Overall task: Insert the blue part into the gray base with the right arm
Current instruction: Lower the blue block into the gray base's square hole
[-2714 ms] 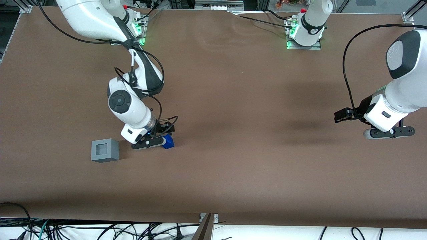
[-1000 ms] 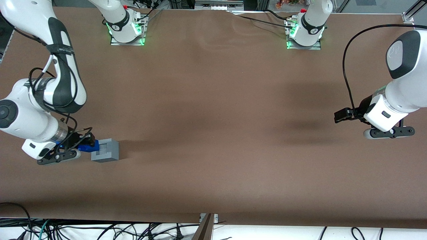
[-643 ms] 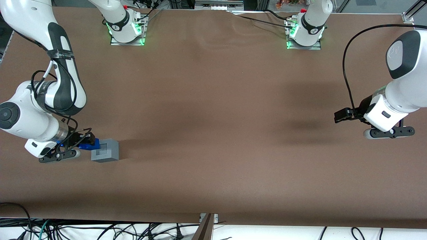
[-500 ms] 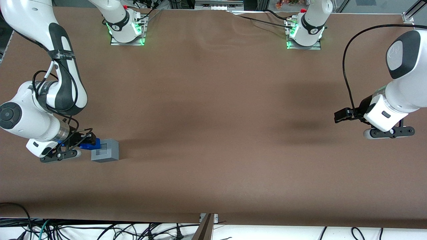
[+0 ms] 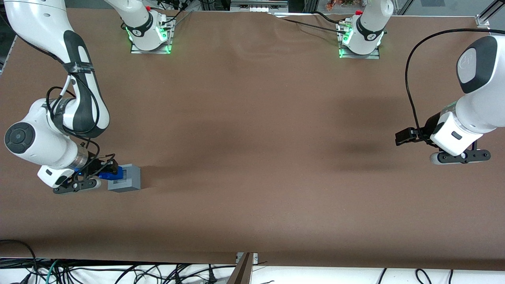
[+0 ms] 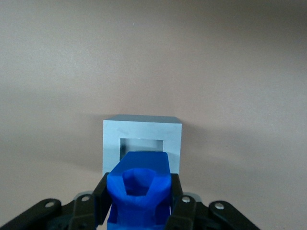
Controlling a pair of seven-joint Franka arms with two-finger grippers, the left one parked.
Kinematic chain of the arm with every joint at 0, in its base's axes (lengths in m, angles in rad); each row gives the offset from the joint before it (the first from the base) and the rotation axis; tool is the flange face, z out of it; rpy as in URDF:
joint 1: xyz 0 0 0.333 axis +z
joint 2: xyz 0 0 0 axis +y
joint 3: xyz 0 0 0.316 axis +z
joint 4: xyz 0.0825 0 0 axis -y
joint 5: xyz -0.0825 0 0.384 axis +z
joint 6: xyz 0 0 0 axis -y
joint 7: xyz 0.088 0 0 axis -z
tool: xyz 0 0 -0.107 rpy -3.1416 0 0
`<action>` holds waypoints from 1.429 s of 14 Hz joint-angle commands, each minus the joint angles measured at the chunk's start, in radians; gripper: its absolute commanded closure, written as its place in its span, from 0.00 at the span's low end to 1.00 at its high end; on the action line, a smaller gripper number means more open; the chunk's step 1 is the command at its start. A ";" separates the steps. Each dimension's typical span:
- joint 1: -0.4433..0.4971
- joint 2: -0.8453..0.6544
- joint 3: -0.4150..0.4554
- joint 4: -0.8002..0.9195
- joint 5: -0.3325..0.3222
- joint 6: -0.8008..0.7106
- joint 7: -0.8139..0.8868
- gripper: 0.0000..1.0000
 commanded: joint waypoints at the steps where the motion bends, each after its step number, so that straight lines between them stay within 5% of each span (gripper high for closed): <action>1: 0.004 -0.002 0.001 -0.008 0.018 0.021 0.011 0.80; 20: -0.006 0.041 0.003 -0.002 0.025 0.073 0.045 0.80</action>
